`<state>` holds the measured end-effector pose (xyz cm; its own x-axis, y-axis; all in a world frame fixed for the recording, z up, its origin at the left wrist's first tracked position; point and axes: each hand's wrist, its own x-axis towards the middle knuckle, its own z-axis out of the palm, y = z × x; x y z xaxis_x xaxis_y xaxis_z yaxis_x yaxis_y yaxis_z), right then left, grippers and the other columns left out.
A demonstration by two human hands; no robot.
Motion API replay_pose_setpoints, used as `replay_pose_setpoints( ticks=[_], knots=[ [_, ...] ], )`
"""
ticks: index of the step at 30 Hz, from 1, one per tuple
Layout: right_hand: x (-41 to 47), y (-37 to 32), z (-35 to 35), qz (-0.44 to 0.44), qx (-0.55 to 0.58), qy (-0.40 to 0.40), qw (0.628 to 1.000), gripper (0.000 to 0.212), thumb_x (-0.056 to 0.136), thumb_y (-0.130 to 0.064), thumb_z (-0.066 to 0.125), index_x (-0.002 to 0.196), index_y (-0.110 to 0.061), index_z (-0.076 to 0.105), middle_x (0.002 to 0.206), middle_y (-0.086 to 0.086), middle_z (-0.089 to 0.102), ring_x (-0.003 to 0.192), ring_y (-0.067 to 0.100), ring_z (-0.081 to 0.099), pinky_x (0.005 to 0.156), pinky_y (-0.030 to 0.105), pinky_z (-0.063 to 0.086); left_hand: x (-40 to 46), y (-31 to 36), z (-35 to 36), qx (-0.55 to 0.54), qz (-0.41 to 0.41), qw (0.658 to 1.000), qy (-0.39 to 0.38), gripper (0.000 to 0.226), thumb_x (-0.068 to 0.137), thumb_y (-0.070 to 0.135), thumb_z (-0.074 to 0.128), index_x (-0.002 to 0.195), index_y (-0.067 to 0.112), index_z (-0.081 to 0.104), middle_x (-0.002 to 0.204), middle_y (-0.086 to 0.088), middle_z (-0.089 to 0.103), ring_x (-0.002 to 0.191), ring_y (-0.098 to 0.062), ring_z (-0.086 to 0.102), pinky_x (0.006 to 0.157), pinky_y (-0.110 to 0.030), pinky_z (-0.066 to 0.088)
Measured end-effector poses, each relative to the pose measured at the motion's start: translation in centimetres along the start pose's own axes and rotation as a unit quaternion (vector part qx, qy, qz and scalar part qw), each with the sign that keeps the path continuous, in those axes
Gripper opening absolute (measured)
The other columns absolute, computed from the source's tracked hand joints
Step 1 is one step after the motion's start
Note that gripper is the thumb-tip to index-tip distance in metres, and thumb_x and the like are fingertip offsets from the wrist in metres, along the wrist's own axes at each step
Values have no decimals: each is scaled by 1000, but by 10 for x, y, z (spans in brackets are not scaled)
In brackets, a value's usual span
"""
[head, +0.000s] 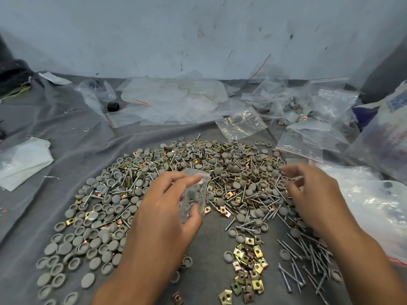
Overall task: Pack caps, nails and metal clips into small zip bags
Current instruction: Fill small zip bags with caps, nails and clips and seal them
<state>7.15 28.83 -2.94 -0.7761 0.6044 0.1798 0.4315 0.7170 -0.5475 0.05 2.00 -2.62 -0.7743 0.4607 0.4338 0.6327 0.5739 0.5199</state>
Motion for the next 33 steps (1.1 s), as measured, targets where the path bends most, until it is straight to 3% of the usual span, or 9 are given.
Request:
replay_pose_setpoints(
  ticks=[4, 8, 13, 15, 18, 21, 26, 30, 33],
  knots=[
    [7, 23, -2, 53, -112, -98, 987, 34, 94, -9, 68, 124, -25, 69, 125, 3, 60, 105, 23, 61, 85, 33, 48, 0, 1, -1, -1, -4, 1000, -3, 53, 80, 21, 67, 130, 35, 59, 115, 27, 46, 98, 8, 50, 77, -1, 38],
    [9, 27, 0, 64, -144, -96, 983, 24, 92, -18, 74, 113, -28, 72, 108, 3, 56, 96, 26, 57, 80, 34, 46, 0, 2, 0, 2, -2, 1000, 3, 57, 77, 11, 63, 131, 30, 60, 115, 24, 45, 94, 9, 50, 82, 1, 37],
    [10, 29, 0, 80, -155, -94, 980, 16, 92, -19, 72, 92, -34, 65, 101, 1, 52, 84, 22, 49, 68, 31, 36, -1, 6, 0, -10, -2, 1000, 10, 61, 76, 6, 61, 132, 32, 59, 115, 28, 42, 94, -1, 53, 75, -11, 51],
    [10, 28, 0, 81, -168, -112, 976, 21, 91, -22, 73, 109, -31, 69, 105, 0, 50, 91, 25, 53, 73, 30, 38, 0, 6, 0, -16, -5, 1000, 14, 59, 78, 8, 57, 131, 32, 60, 113, 27, 44, 88, -3, 54, 56, -18, 48],
    [10, 24, -2, 86, -179, -133, 971, 43, 89, -26, 75, 131, -26, 65, 111, 3, 52, 104, 28, 57, 81, 32, 46, 0, 4, 1, -22, -10, 1000, 14, 57, 79, 5, 54, 131, 28, 63, 115, 22, 48, 86, -2, 51, 64, -15, 38],
    [8, 23, -6, 67, -163, -132, 975, 36, 88, -23, 75, 123, -26, 68, 106, -1, 52, 95, 22, 54, 80, 31, 45, 0, 4, 1, -24, -20, 999, 9, 56, 80, 4, 54, 131, 27, 63, 117, 21, 48, 87, 0, 49, 68, -16, 36],
    [4, 24, -12, 6, -144, -164, 976, 36, 90, -27, 76, 122, -39, 65, 111, -8, 54, 99, 14, 53, 82, 30, 45, 0, 5, 0, -29, -23, 999, 5, 56, 81, 8, 53, 132, 29, 62, 116, 24, 47, 83, 4, 48, 65, -14, 35],
    [4, 25, -10, -18, -111, -149, 982, 25, 89, -20, 77, 92, -39, 61, 101, -8, 59, 90, 12, 55, 73, 29, 43, 1, 6, 1, -17, -19, 1000, 8, 56, 81, 9, 53, 132, 29, 62, 115, 24, 46, 87, 5, 49, 66, -12, 36],
    [4, 27, -7, -14, -82, -152, 985, 25, 89, -17, 77, 81, -33, 60, 84, -9, 65, 77, 8, 59, 60, 23, 41, 1, 6, 1, -14, -20, 1000, 6, 55, 80, 9, 53, 132, 28, 62, 114, 24, 46, 87, 7, 48, 67, -11, 35]
  ],
)
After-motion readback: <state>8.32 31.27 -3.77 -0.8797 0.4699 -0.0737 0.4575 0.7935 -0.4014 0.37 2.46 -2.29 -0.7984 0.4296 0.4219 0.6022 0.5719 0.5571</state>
